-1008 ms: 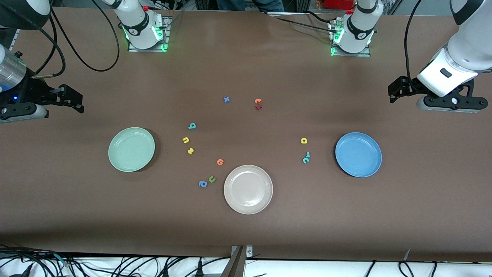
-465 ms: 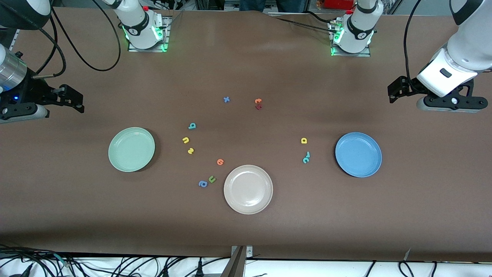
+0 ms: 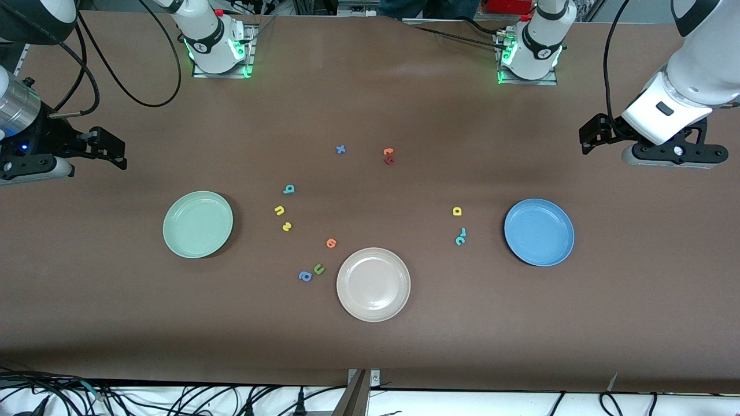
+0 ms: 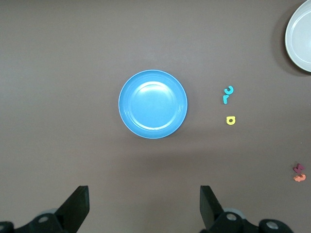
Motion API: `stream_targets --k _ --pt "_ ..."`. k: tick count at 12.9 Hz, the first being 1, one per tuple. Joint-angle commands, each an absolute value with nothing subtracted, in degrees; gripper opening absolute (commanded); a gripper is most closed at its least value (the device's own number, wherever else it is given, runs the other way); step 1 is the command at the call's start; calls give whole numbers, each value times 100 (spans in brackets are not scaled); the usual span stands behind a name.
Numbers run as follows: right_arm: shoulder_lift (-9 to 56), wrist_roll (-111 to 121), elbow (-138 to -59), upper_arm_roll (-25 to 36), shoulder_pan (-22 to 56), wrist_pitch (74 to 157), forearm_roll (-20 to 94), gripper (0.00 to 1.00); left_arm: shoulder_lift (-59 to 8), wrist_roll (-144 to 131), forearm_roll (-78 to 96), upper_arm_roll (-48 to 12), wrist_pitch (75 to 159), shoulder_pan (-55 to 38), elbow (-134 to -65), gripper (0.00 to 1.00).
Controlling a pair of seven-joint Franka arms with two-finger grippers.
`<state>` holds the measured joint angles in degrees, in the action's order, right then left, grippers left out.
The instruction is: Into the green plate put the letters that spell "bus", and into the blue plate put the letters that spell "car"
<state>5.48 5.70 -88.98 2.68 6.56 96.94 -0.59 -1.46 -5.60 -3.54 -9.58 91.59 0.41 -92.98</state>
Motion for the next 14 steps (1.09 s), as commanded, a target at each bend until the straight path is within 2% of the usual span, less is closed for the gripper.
stream_targets --k 1,14 --pt "633 694 -8701 246 615 9545 17 100 -123 -607 -272 -976 9088 62 -9272 100" --pt "633 703 -8701 246 606 9545 18 100 -141 -519 -150 -976 8991 114 -9290 100"
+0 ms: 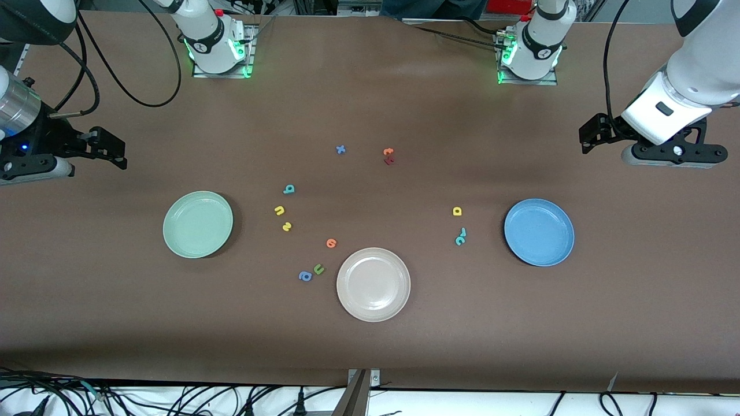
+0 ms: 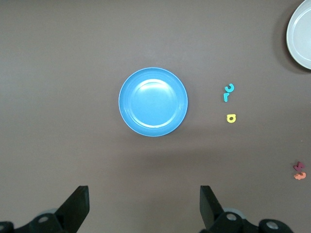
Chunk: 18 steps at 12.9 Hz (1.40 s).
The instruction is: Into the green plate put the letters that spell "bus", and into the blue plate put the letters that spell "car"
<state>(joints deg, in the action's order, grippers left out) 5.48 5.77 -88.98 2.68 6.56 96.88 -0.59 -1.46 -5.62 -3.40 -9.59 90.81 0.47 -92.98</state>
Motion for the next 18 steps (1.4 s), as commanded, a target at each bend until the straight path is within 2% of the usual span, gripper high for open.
stream_targets --k 1,18 --pt "633 703 -8701 246 606 9545 18 100 -141 -510 -71 -967 8983 132 -9281 100" --pt "633 712 -8701 246 606 9536 18 100 -176 -501 79 -914 8938 334 -9185 100"
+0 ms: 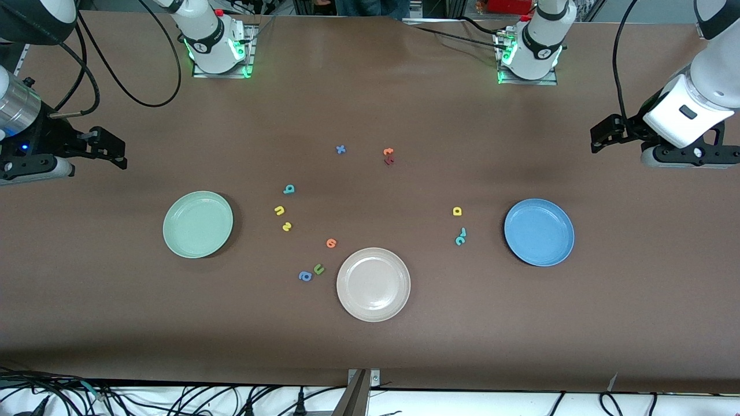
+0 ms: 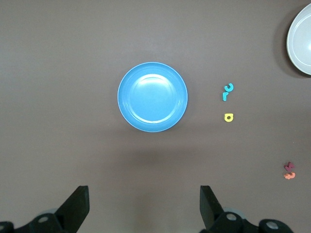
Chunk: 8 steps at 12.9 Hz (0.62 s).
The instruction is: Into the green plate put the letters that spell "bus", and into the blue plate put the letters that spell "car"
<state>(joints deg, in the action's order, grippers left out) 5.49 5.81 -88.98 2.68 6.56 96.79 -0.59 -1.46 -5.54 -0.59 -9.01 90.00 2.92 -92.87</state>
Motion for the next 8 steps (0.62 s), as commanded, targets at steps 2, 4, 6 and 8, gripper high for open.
stream_targets --k 2,4,6,8 --pt "633 712 -8710 246 606 9536 18 100 -176 -501 79 -914 8938 334 -9185 100" --pt "633 712 -8710 246 606 9527 18 100 -176 -510 79 -914 8938 334 -9185 100" --pt "633 703 -8701 246 606 9536 9 100 -184 -536 79 -940 8938 308 -9202 100" --pt "633 712 -8701 255 606 9527 9 100 -376 -501 88 -1019 8947 220 -9246 100"
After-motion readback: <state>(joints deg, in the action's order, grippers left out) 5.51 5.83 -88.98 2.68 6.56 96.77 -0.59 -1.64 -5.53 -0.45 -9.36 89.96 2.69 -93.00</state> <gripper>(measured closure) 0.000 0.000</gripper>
